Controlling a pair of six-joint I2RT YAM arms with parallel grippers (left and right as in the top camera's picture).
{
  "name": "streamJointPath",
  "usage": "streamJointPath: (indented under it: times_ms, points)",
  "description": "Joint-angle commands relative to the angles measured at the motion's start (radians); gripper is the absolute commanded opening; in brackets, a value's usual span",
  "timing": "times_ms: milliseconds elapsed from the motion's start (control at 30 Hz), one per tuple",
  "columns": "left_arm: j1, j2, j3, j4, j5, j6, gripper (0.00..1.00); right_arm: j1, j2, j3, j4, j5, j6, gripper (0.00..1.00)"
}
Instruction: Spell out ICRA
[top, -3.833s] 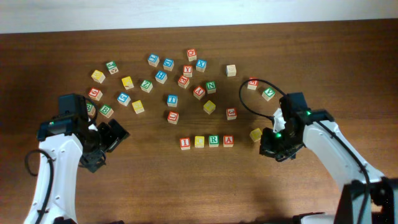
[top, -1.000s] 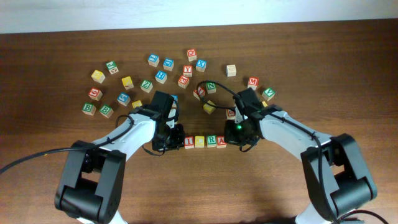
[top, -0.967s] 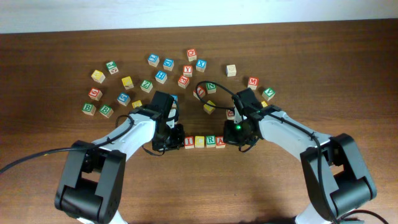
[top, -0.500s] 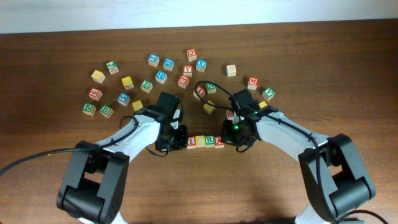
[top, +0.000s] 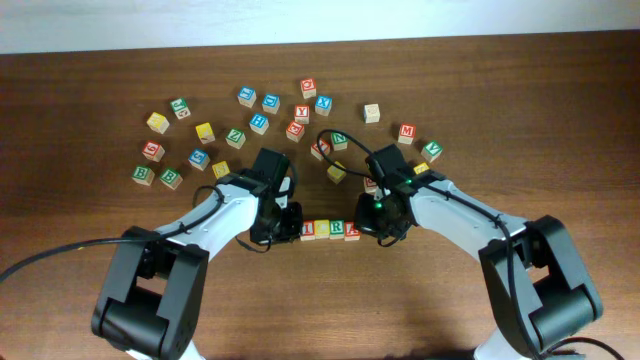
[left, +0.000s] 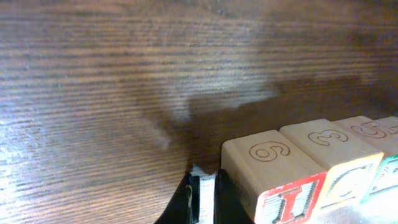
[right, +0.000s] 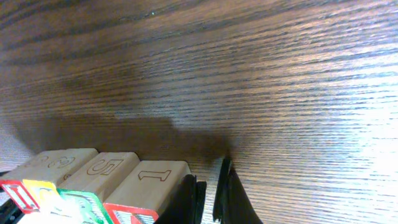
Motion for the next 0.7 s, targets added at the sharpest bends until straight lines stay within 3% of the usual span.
streamJointPath:
  times_ms: [0, 133, 667]
  points:
    - [-0.014, 0.023, -0.007, -0.014, 0.000, 0.010, 0.05, 0.028, 0.042, -0.029, 0.001, 0.025, 0.007, 0.05]
    - [-0.005, 0.023, -0.007, -0.029, -0.080, 0.010, 0.02, 0.026, 0.042, -0.029, -0.033, 0.087, 0.008, 0.06]
    - [0.011, 0.010, -0.006, -0.051, -0.079, 0.020, 0.00, 0.026, 0.042, -0.028, -0.045, 0.043, 0.016, 0.04]
